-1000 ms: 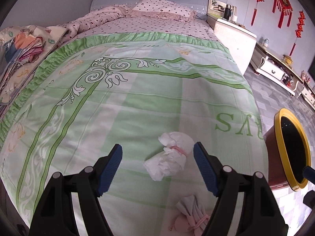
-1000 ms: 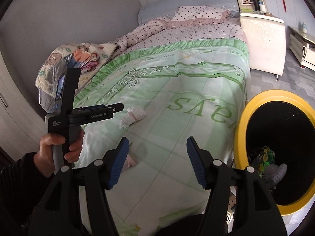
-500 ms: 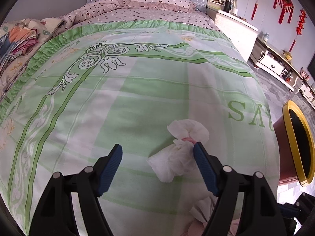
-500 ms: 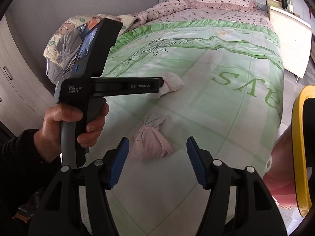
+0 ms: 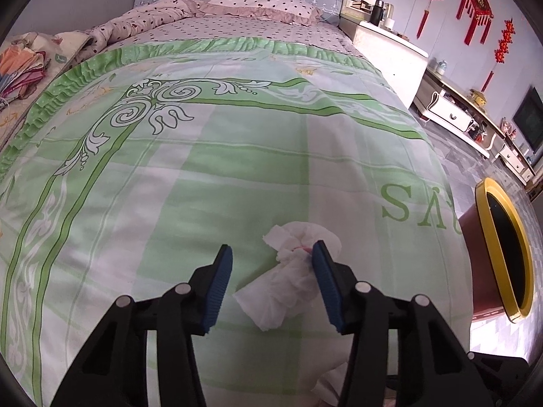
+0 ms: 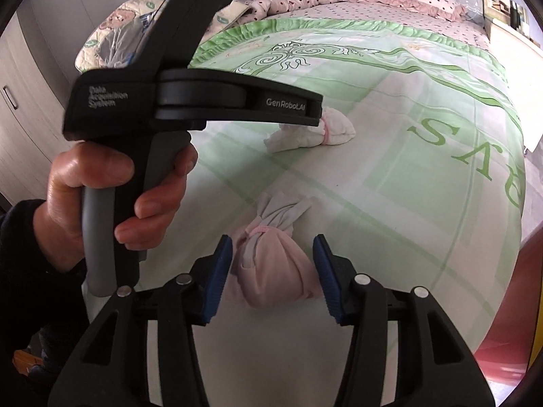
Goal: Collect trash
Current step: 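Grasp the white tissue with the left tool while the right tool grasps the pink cloth bundle, then carry the white tissue and pink cloth bundle over the bin with both tools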
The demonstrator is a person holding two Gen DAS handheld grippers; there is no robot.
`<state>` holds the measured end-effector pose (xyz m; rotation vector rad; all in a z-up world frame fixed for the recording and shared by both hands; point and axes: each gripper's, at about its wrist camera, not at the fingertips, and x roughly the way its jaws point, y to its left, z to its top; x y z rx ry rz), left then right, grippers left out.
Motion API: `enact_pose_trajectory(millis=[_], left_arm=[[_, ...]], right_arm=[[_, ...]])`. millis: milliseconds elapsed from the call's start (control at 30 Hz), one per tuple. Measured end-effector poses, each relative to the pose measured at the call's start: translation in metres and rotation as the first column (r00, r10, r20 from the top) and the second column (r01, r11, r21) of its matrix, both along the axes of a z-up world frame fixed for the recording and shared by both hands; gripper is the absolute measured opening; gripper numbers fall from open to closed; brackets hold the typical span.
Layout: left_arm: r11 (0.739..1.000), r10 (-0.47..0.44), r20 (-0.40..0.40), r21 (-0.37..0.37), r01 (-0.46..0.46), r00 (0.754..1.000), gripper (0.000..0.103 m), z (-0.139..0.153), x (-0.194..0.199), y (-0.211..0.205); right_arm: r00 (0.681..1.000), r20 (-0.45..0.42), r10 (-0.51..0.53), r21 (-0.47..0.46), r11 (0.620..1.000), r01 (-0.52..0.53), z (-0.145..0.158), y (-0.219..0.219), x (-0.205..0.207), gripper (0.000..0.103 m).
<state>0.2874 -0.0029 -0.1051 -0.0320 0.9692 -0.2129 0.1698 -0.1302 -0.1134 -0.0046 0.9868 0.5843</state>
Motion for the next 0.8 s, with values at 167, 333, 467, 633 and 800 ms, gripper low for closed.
enact_pose_trajectory(millis=[167, 333, 467, 633, 800], left_arm=[[0.997, -0.072, 0.002, 0.016, 0.072, 0.997, 0.043, -0.003, -0.003, -0.013], [0.998, -0.042, -0.02, -0.05, 0.041, 0.999, 0.018, -0.001, 0.003, -0.008], [0.999, -0.047, 0.002, 0.003, 0.047, 0.999, 0.011, 0.002, -0.003, -0.016], [0.999, -0.038, 0.02, -0.014, 0.038, 0.999, 0.008, 0.016, -0.012, -0.015], [0.999, -0.029, 0.063, -0.043, 0.032, 0.998, 0.007, 0.044, -0.034, -0.016]], right_arm=[[1.0, -0.019, 0.009, -0.001, 1.0, -0.009, -0.005, -0.001, 0.005, 0.035], [1.0, -0.024, 0.017, 0.012, 1.0, -0.017, 0.0, -0.008, 0.003, 0.031], [0.999, -0.039, 0.006, 0.036, 0.999, -0.005, 0.007, -0.024, 0.001, 0.031], [0.998, -0.039, -0.048, 0.075, 0.996, 0.051, 0.025, -0.053, -0.007, 0.031], [0.991, -0.005, -0.131, 0.098, 0.986, 0.131, 0.047, -0.099, -0.03, 0.031]])
